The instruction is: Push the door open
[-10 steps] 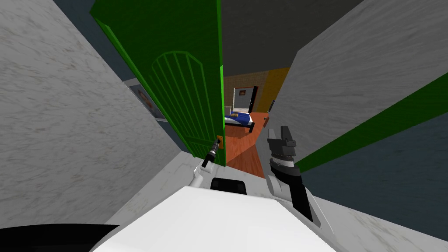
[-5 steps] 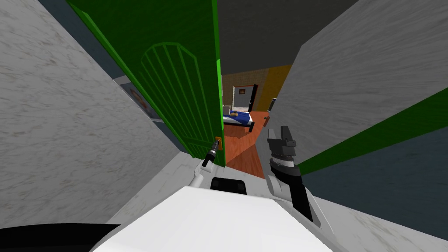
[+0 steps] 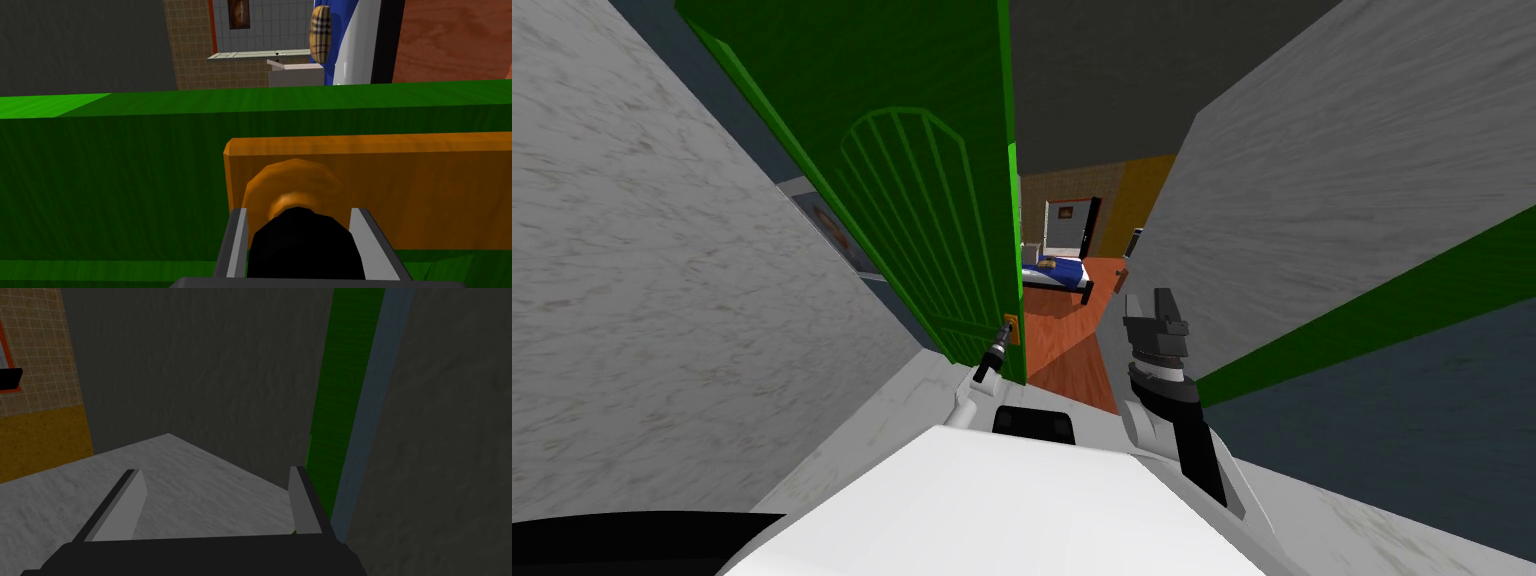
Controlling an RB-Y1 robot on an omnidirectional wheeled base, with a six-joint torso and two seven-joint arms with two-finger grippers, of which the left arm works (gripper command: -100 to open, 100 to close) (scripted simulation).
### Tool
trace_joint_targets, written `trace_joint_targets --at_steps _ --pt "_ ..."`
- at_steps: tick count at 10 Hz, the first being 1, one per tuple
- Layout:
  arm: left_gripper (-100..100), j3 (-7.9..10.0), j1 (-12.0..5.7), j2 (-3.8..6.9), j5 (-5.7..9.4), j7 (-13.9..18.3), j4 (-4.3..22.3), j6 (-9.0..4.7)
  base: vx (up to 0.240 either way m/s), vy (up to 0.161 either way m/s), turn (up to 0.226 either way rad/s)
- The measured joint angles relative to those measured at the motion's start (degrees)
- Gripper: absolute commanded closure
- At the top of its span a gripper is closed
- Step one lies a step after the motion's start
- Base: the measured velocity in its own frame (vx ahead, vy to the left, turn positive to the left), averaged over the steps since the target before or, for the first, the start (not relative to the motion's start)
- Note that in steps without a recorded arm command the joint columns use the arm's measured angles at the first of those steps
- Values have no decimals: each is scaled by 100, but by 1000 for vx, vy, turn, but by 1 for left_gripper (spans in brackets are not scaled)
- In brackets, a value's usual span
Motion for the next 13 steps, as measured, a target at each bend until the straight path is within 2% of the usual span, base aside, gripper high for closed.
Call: trace_joint_targets --at_steps 2,3,5,6,8,10,12,13 --pt "100 80 -33 21 18 -1 40 29 183 -94 53" --pt "100 145 -47 -8 12 -31 42 -1 174 -109 41" --pt "100 267 -122 29 36 -39 129 -65 188 -108 56" --pt "100 316 -102 56 48 -33 81 -39 132 -88 61" --pt "100 441 -76 -1 38 -103 38 -13 135 -75 54" --pt "100 543 -92 49 67 -87 44 26 103 -79 56" --pt "100 678 -140 2 69 -138 166 -45 120 -99 75" --pt "100 738 -140 34 85 -130 194 -62 106 -79 55"
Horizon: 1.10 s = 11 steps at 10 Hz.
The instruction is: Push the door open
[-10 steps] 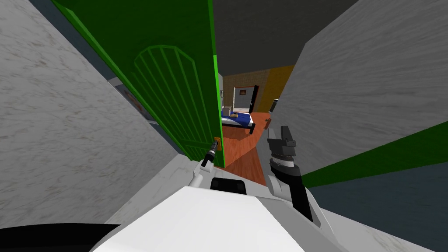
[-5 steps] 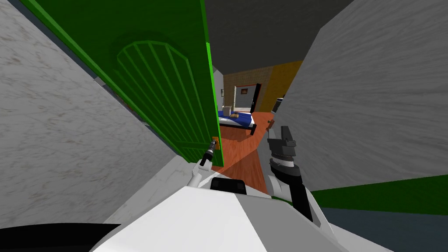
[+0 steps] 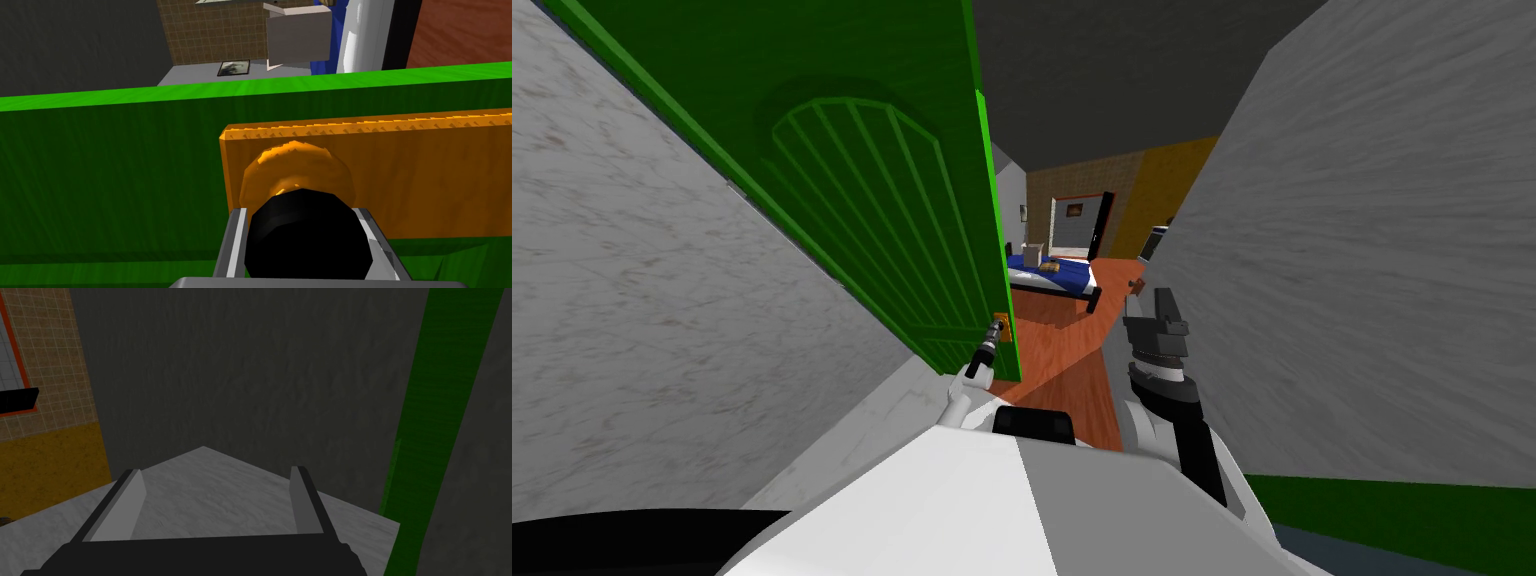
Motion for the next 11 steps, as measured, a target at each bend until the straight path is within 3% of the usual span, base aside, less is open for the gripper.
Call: trace_joint_targets --at_steps 2,3,4,11 --pt "100 147 -47 -34 8 -40 47 20 146 -103 62" --pt "100 208 -18 -40 16 -49 -37 98 127 -106 69" --pt "100 278 -92 -18 32 -46 40 86 130 -115 75" --pt "100 840 -103 -155 76 -176 87 82 163 -118 81"
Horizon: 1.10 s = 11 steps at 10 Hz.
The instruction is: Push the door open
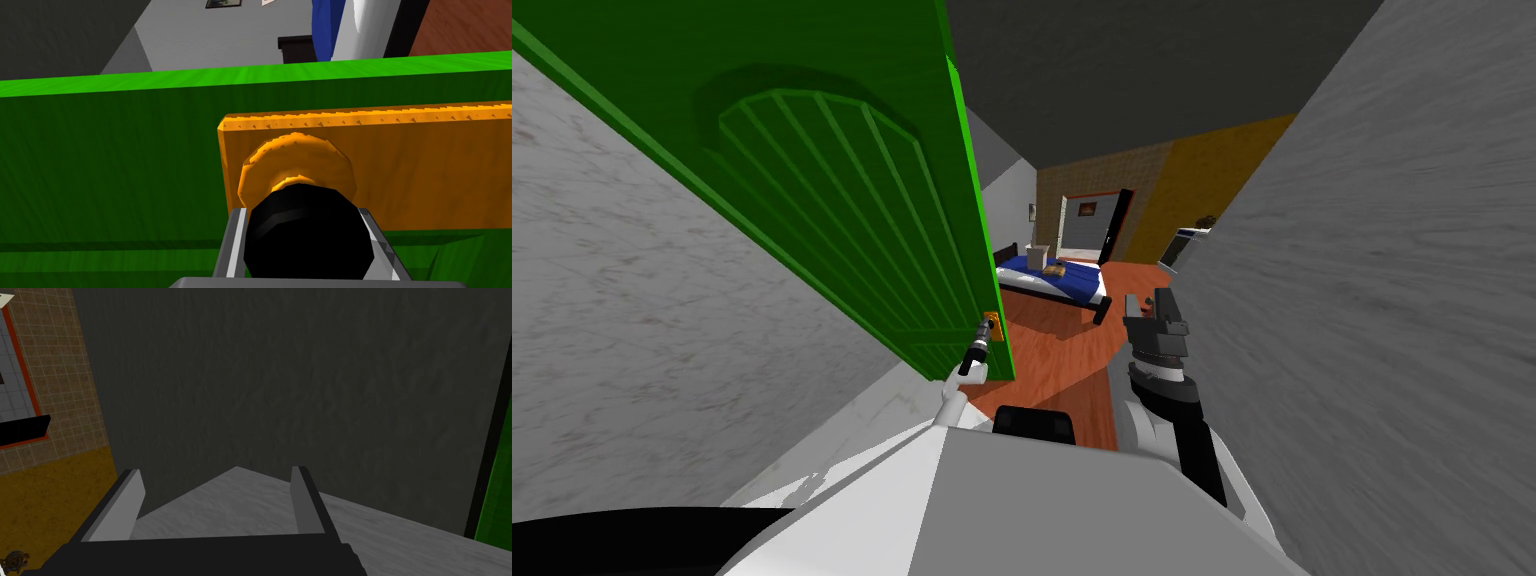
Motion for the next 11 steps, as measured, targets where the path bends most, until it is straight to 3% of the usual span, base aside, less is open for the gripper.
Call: trace_joint_targets --at_steps 3,6,11 --pt "100 221 -38 -27 26 -28 47 -26 176 -99 65" --pt "100 330 -39 -55 38 -47 17 -30 102 -30 29" --pt "100 530 -33 62 65 -94 92 -19 183 -46 50"
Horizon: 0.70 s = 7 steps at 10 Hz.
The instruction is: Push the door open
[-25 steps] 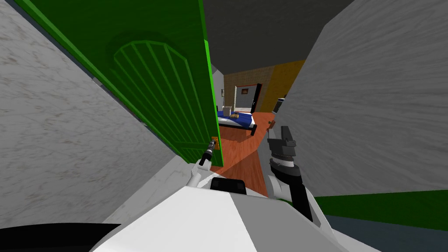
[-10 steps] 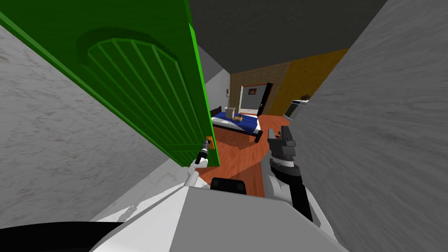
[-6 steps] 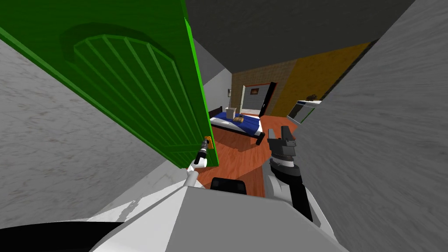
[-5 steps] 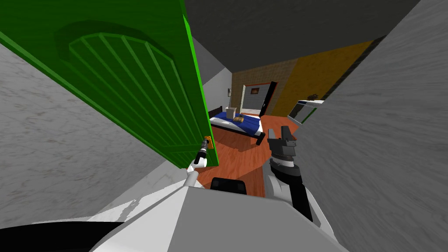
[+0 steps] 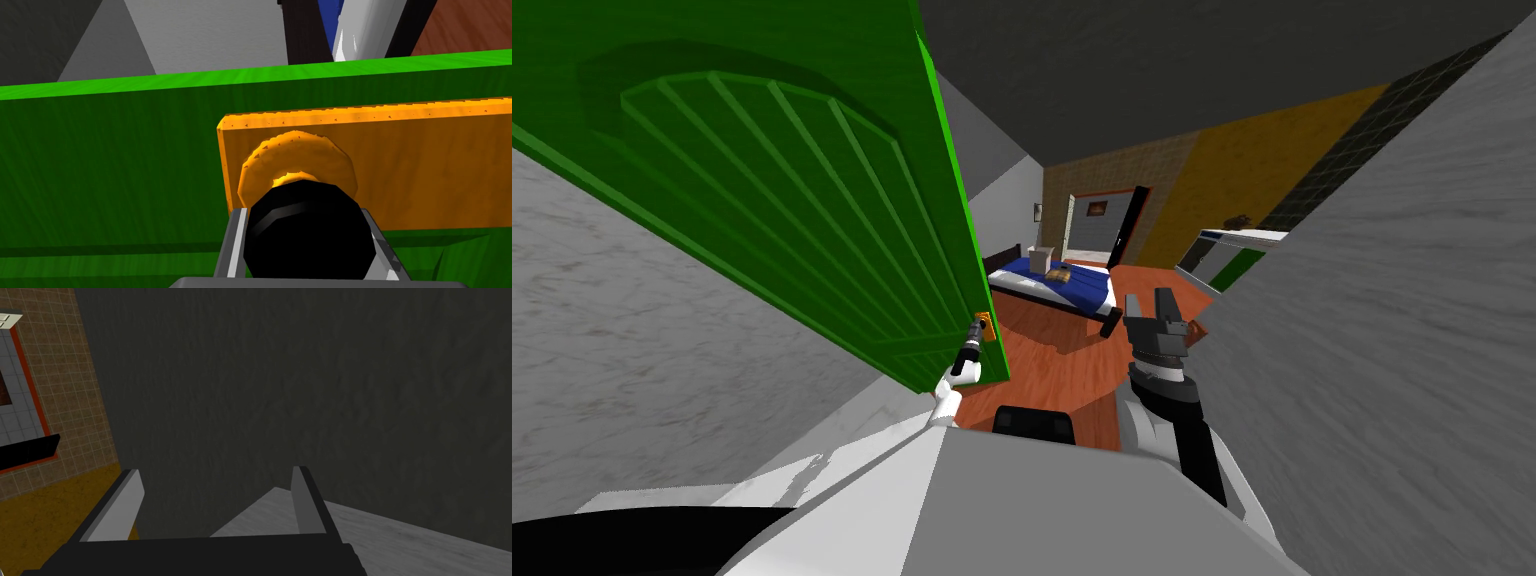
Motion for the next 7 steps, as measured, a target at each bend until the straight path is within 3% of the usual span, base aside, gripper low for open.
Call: trace_joint_targets --at_steps 2,6,7 --pt "100 119 -64 76 21 -9 60 -24 202 -59 49" --pt "100 387 9 145 53 -60 -40 3 204 -47 88" --pt "-100 481 -44 181 67 -75 20 -37 -24 -42 67"
